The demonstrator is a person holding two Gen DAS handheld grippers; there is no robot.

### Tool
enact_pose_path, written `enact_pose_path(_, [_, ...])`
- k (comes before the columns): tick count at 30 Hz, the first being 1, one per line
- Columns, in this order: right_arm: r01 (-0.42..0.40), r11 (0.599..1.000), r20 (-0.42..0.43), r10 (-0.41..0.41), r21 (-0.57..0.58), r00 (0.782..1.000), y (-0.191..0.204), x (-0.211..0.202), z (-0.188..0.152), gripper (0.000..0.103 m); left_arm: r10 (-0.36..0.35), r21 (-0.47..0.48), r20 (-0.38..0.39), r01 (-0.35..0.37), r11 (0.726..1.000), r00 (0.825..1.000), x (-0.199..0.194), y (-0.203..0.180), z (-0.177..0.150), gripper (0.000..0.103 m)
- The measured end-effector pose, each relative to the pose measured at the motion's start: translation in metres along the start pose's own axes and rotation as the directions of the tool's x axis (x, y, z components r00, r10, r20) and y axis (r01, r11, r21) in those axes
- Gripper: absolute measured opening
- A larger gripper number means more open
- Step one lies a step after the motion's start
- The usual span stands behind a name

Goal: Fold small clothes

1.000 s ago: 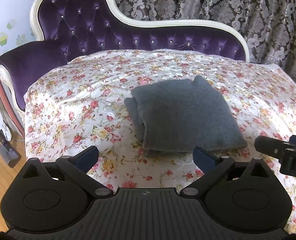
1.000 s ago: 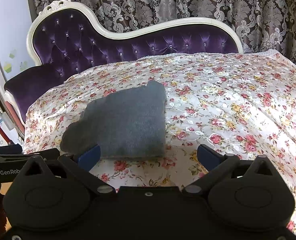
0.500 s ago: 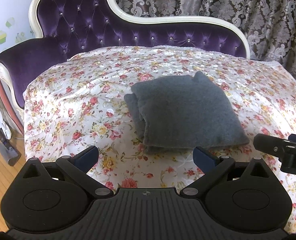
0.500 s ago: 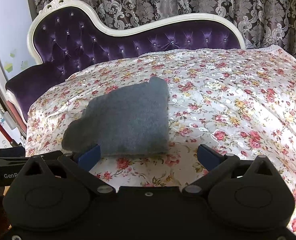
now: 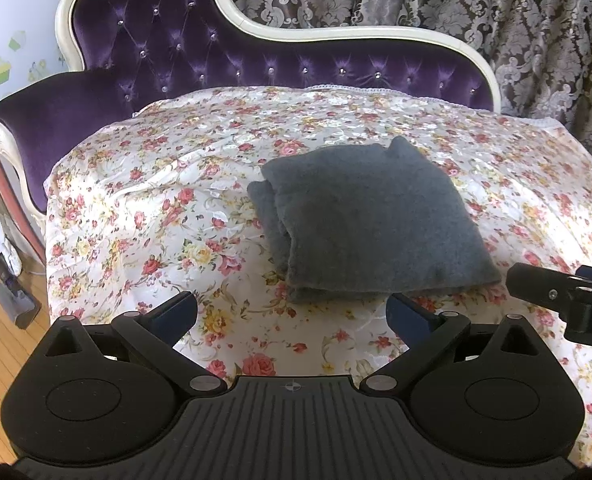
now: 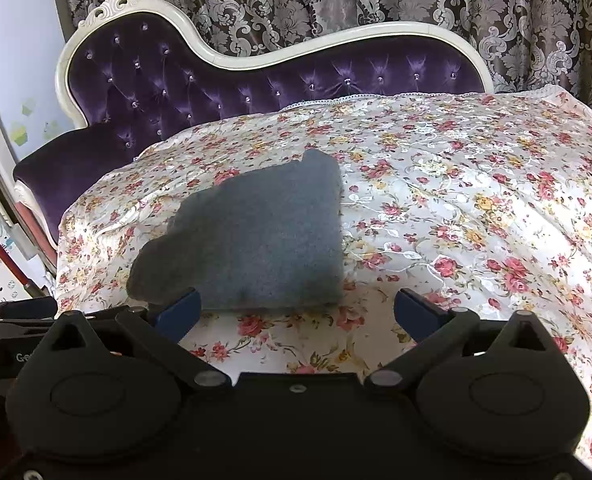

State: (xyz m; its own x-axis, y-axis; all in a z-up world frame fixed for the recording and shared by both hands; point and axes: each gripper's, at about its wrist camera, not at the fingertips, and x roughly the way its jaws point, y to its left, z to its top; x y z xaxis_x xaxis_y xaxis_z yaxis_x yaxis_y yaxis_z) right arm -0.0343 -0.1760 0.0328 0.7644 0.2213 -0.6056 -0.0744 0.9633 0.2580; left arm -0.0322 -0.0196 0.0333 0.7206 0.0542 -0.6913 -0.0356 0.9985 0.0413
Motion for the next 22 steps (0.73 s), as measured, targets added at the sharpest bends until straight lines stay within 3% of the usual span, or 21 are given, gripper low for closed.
enact_pose_path(22, [-0.007,1.0,-0.018,0.007,0.002,1.0,0.0017,0.0059,0.001,0.102,0.02,-0.007,0.0,-0.02,1.0,1.0,0.0041,0.0071,0.0039,0.102])
